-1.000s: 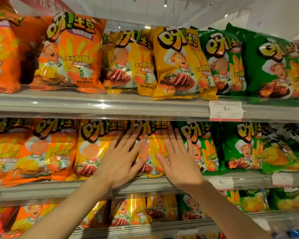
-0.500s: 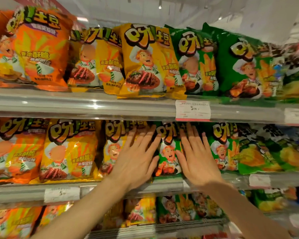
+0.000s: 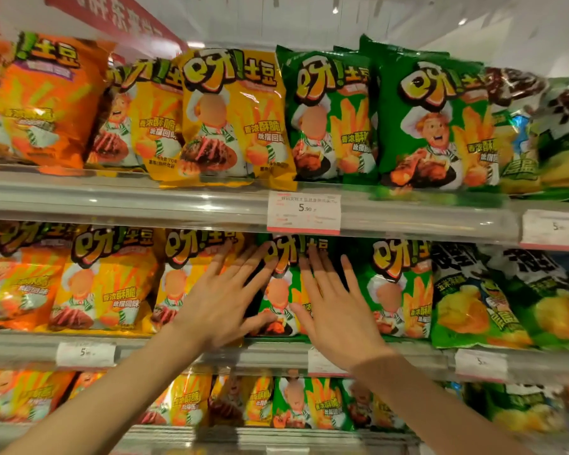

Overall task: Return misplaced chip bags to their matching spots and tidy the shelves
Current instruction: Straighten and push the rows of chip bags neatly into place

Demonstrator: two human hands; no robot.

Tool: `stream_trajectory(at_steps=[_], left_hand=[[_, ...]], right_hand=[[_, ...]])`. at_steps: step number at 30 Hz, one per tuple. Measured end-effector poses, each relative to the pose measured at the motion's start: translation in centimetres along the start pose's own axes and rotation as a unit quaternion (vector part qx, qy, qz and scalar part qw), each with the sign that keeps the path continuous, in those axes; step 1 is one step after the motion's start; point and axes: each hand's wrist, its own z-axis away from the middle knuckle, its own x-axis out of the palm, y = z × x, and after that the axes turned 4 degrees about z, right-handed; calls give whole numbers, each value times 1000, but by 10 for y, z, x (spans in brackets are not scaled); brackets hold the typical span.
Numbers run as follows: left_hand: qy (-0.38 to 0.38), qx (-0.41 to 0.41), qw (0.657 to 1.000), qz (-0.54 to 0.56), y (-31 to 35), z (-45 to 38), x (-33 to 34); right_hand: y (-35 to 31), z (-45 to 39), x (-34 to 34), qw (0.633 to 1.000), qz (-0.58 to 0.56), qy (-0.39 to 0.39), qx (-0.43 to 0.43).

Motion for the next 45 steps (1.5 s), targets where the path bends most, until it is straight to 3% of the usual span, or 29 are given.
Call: stream_trajectory(at_steps=[15, 25, 34, 39, 45], left_hand=[[44, 35, 998, -11, -5, -1, 6], [42, 34, 998, -11, -6, 4, 8], [83, 53, 994, 38, 49, -17, -5], [101, 82, 990, 47, 101, -59, -6], [69, 71, 994, 36, 128, -95, -2]], right_hand=[[21, 2, 0, 997, 27, -47, -45], [16, 12, -18, 1000, 5, -14, -24], [102, 62, -36, 997, 50, 3, 56], [154, 81, -23, 996, 67, -49, 31], [180, 78, -5, 996, 60, -64, -10]])
